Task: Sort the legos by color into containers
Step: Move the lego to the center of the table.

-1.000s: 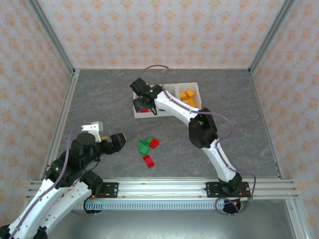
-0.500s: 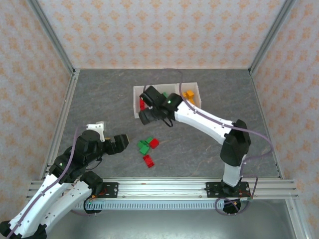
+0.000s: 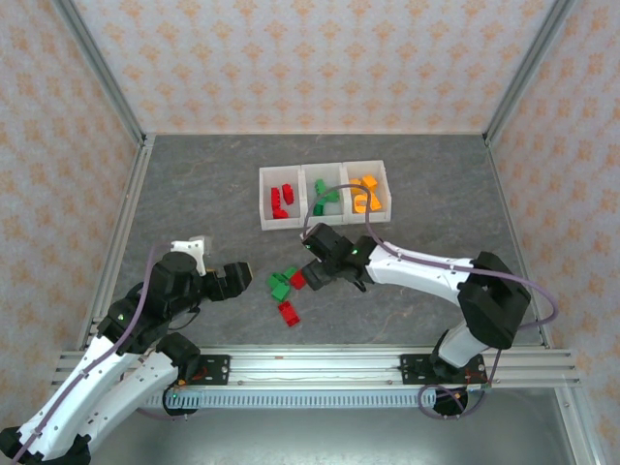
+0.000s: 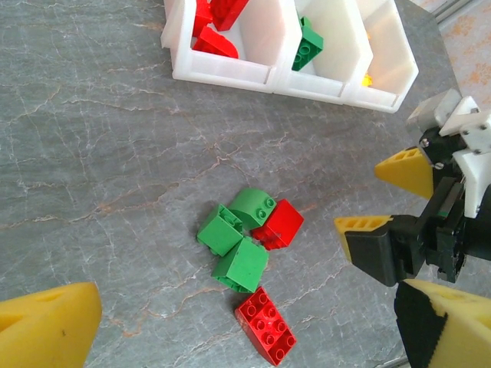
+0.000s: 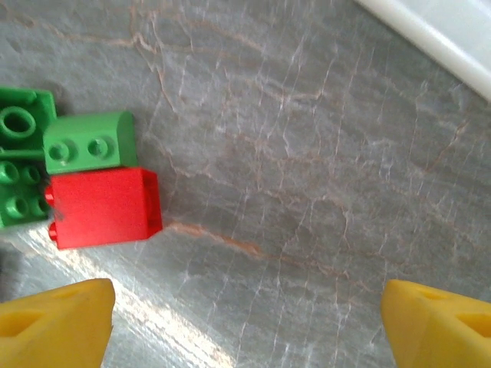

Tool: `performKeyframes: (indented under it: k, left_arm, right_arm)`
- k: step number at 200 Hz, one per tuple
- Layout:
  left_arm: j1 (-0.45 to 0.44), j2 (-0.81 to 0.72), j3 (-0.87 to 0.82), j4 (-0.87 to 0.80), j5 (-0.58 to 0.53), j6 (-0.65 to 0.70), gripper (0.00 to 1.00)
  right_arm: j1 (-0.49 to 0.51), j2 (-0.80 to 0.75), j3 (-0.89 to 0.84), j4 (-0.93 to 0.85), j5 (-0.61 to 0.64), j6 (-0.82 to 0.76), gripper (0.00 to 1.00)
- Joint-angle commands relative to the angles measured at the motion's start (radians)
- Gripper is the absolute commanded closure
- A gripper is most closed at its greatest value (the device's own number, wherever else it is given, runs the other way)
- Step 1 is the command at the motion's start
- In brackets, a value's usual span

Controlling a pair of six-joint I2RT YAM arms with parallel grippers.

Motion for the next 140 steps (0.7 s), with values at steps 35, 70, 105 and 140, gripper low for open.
performKeyframes:
  k: [35,70,105,140]
  left_arm:
    - [-0.001,0.005,0.027,-0.020,0.008,0.019,0.01]
    - [-0.001,0.001,0.044,-0.046,-0.005,0.015,0.01]
    - [-0.001,-0.013,0.033,-0.044,-0.005,0.007,0.01]
    - [-0.001,-0.008,0.030,-0.039,-0.003,0.012,0.01]
  right_arm:
    - [0.002,0.086,0.029,0.043,0.037,-0.028,0.09]
    - [0.002,0.148,0.063,0.034,0.028,-0.034,0.08]
    - [0.004,0.177,0.088,0.025,-0.033,-0.050,0.08]
    - [0.003,0.159,0.078,0.008,-0.085,-0.069,0.09]
